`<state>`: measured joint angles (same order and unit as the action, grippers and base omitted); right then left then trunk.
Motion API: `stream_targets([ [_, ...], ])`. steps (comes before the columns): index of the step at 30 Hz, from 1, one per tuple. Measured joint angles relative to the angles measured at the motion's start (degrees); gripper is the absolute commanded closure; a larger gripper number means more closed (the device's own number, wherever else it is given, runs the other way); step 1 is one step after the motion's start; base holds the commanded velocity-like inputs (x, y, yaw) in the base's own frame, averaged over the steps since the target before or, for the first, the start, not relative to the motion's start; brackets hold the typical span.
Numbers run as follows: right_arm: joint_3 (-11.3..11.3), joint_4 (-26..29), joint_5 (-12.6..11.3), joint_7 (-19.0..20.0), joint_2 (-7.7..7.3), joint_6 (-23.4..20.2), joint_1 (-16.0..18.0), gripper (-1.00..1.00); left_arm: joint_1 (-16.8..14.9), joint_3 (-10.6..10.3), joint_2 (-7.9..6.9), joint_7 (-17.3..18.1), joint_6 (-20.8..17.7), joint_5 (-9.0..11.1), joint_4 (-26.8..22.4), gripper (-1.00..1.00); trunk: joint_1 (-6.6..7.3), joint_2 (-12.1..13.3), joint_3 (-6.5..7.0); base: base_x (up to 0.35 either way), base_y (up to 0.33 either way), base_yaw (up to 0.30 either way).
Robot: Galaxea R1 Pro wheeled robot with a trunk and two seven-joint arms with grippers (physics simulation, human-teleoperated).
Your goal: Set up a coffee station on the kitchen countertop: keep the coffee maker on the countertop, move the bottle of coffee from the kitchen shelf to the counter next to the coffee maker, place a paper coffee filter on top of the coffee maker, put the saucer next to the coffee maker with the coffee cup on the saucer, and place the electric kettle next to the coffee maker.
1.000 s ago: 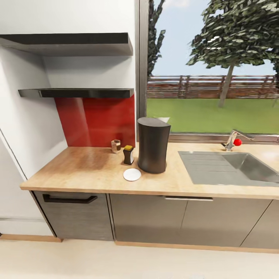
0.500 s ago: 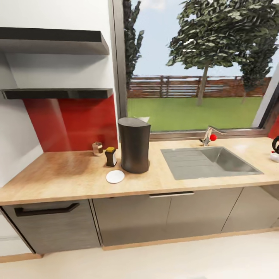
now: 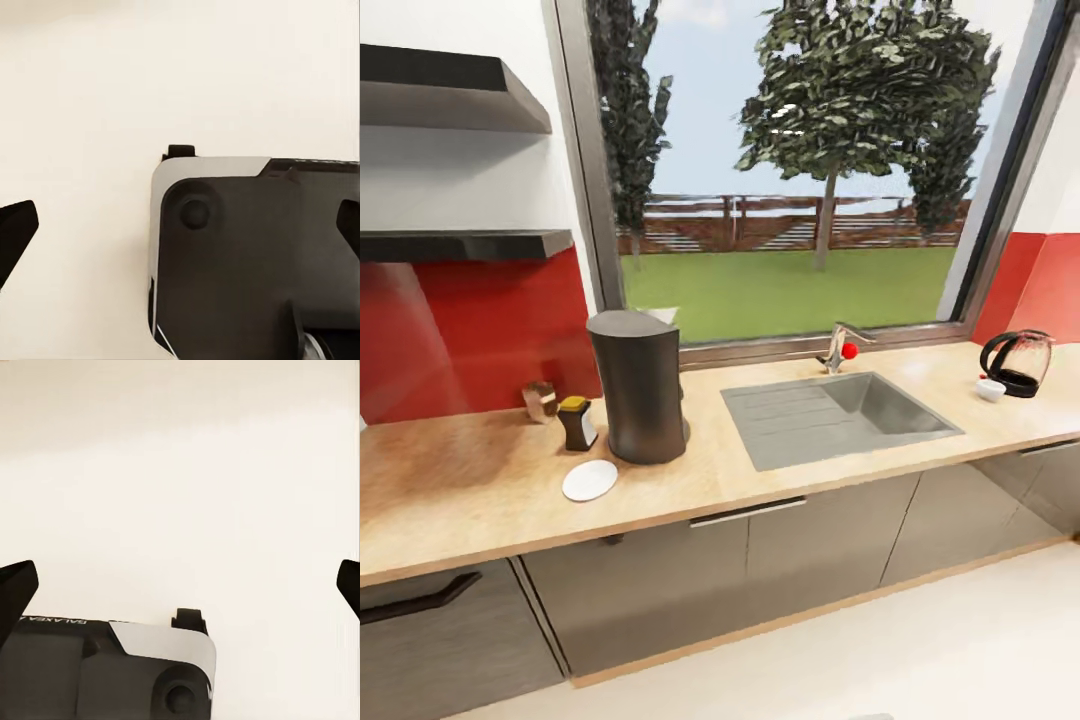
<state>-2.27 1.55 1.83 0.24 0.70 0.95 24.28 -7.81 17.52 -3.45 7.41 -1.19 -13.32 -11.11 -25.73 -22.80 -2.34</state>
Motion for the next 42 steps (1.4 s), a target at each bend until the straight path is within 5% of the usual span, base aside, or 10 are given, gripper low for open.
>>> stream_targets([
  [18, -0.01, -0.01, 0.00, -0.08, 0.00, 0.00, 0.01, -1.00, 0.01, 0.04, 0.05, -0.26, -0.23, 0.16, 0.13, -1.00, -0.02, 0.02, 0.01, 0.145, -0.249, -0.274],
  [42, -0.16, -0.02, 0.27, 0.09, -0.41, 0.16, 0.02, -1.00, 0.01, 0.09, 0.18, -0.26, -0.32, 0.16, 0.19, -1.00, 0.00, 0.00, 0.00, 0.115, -0.299, -0.011],
])
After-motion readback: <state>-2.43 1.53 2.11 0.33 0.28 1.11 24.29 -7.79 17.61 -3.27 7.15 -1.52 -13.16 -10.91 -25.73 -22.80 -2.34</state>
